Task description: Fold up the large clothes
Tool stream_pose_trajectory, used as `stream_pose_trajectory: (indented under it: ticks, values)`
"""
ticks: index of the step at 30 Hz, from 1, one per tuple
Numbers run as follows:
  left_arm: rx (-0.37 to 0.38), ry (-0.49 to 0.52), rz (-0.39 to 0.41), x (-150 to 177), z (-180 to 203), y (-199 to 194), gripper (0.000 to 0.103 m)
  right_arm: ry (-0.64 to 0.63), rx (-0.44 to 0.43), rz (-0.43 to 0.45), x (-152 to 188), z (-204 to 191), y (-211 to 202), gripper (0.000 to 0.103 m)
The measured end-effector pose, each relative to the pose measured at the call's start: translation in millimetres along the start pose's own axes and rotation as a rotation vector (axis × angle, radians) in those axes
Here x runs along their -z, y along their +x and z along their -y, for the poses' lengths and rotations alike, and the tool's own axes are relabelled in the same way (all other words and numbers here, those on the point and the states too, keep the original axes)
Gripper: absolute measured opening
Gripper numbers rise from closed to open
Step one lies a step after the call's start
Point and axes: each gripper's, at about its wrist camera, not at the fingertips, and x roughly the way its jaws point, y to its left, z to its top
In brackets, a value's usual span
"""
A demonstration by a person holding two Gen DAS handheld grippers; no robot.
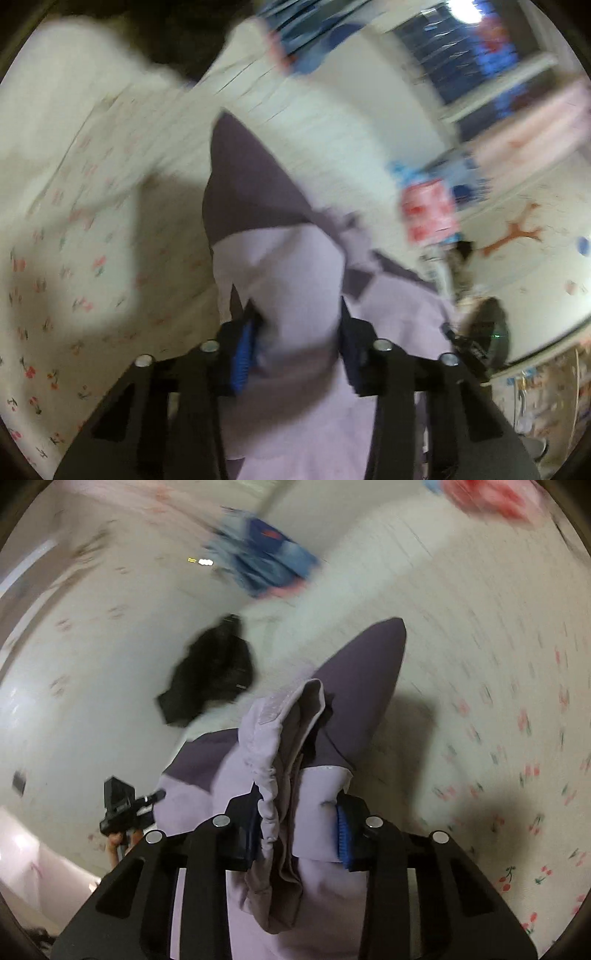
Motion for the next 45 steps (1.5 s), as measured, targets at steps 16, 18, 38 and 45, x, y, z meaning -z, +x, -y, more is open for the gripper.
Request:
stream_pose_trajectory:
  ticks: [16, 18, 38, 45]
  values:
    - [-0.048, 0.039, -0.116, 48.9, -4.5, 119.5, 0.029, 0.223, 0.320, 0.086, 22.6, 108.6, -53.8, 0.067]
    - [-0.045, 0.026, -0.121, 43.5, -0.4, 101.0, 0.030, 0.171, 0.359, 0.136, 25.4, 84.2, -66.5, 0.067]
    - [0.101, -0.010, -0.512, 262.1, -97.3, -110.6, 0.088, 0.417, -0.092, -0.231, 330.5, 9.0, -222.3, 0.096]
    - [0.172, -0.023, -0.451, 285.7, -78.7, -110.4, 0.088, 0.446, 0.010, -0.262, 355.2, 33.8, -229.9, 0.096]
